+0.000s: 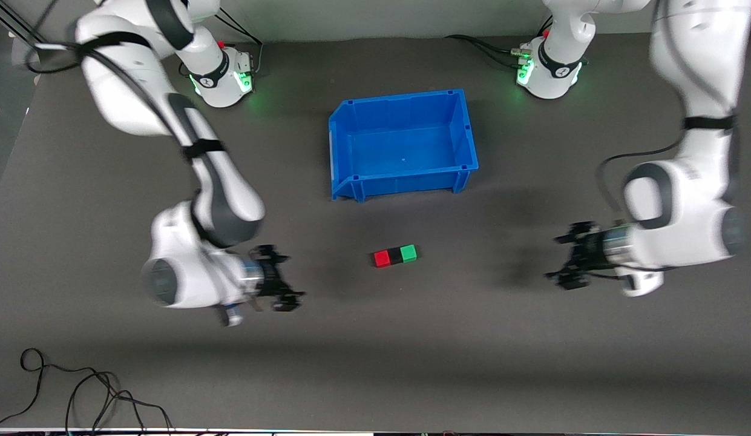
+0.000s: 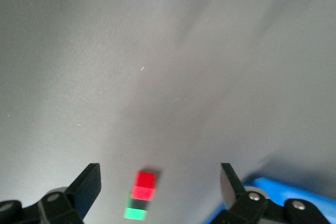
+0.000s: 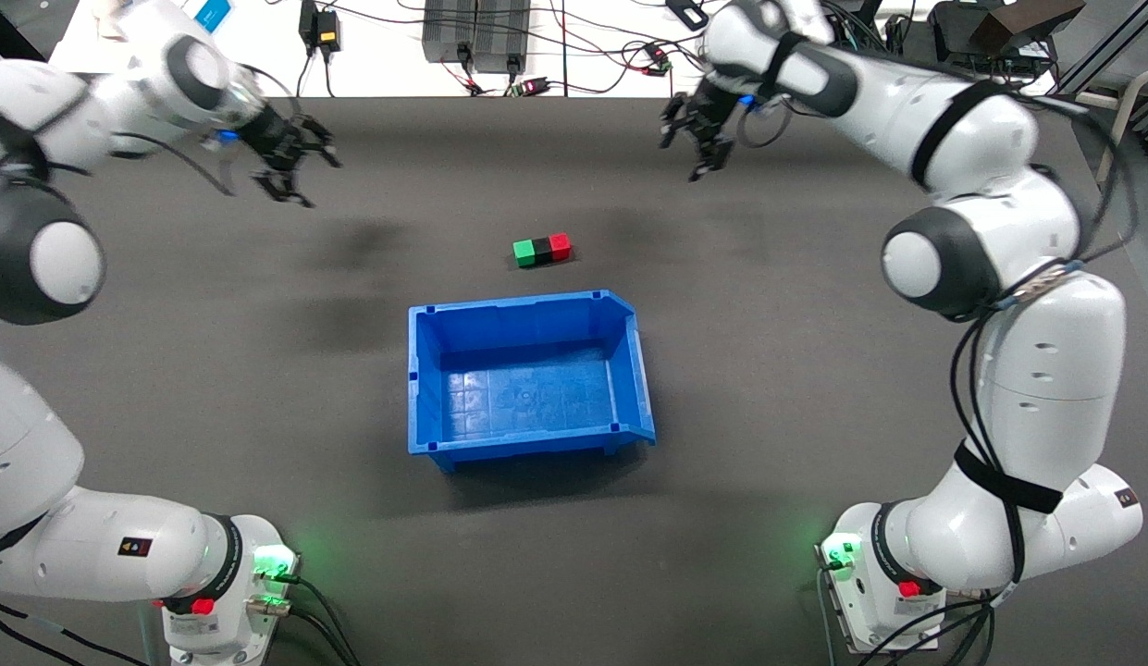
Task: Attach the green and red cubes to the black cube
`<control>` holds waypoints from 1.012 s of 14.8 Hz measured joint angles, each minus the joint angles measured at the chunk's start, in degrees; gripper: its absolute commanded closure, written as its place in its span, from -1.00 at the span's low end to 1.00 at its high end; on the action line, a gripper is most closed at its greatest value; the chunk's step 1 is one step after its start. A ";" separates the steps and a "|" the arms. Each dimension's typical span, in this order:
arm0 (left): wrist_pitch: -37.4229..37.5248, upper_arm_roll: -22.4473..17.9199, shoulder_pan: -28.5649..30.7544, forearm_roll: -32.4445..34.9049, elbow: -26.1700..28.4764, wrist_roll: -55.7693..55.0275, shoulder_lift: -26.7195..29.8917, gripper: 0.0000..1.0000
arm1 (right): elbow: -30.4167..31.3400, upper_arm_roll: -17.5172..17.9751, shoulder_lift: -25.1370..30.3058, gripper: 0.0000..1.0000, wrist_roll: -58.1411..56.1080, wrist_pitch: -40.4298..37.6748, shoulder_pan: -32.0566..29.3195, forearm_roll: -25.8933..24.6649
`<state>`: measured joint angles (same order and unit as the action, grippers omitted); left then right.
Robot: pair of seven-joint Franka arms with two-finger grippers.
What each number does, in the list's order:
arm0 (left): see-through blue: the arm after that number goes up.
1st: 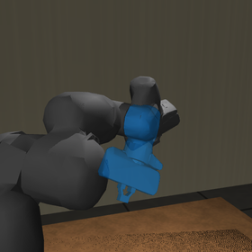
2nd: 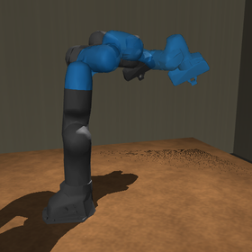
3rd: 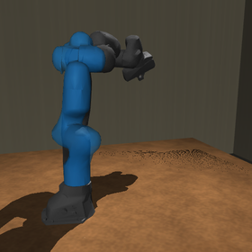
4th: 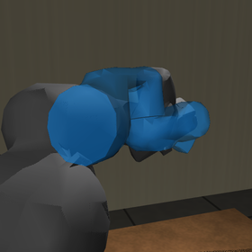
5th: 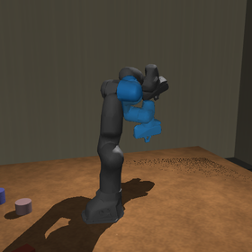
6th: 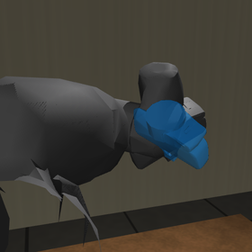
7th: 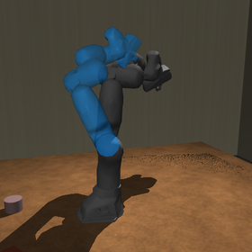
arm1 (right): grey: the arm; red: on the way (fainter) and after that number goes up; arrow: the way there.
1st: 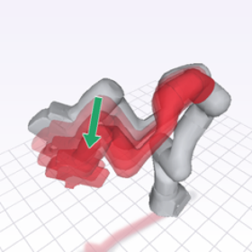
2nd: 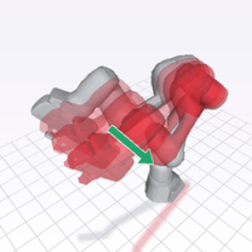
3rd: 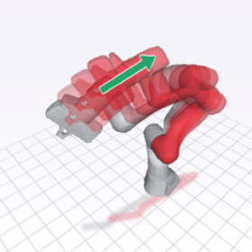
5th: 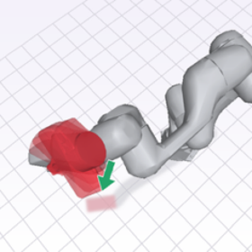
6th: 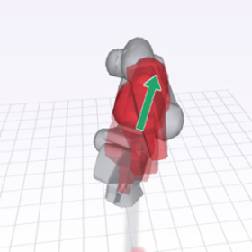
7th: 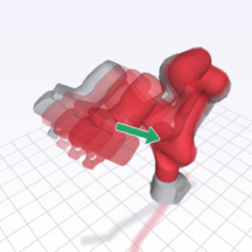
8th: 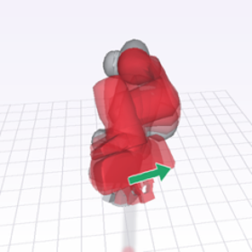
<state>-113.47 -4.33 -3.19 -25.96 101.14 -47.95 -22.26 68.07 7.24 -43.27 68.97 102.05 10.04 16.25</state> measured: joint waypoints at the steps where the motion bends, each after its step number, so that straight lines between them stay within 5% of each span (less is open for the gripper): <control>1: 2.94 0.00 1.71 1.95 -0.49 2.71 1.49 -1.00 | 0.19 -0.12 1.21 -0.99 -5.37 -2.66 -1.48 -0.04; 8: 25.80 0.25 3.63 14.09 -15.20 18.08 5.22 -1.00 | 3.25 -6.86 9.97 -0.99 -40.18 -8.67 -2.35 -2.01; 12: 27.54 1.40 2.43 19.72 -18.54 35.70 7.66 -1.00 | 6.46 -12.34 18.04 -0.99 -54.56 -13.92 -2.45 -3.71; 15: 27.51 1.63 0.47 21.69 -18.61 41.13 10.21 -1.00 | 9.34 -11.27 23.96 -0.99 -57.58 -13.98 -2.54 -11.31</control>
<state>-85.97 -2.70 -2.72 -4.27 82.53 -6.82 -12.05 77.41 -4.04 -19.31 11.39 88.07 7.50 4.94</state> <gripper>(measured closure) 0.000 0.000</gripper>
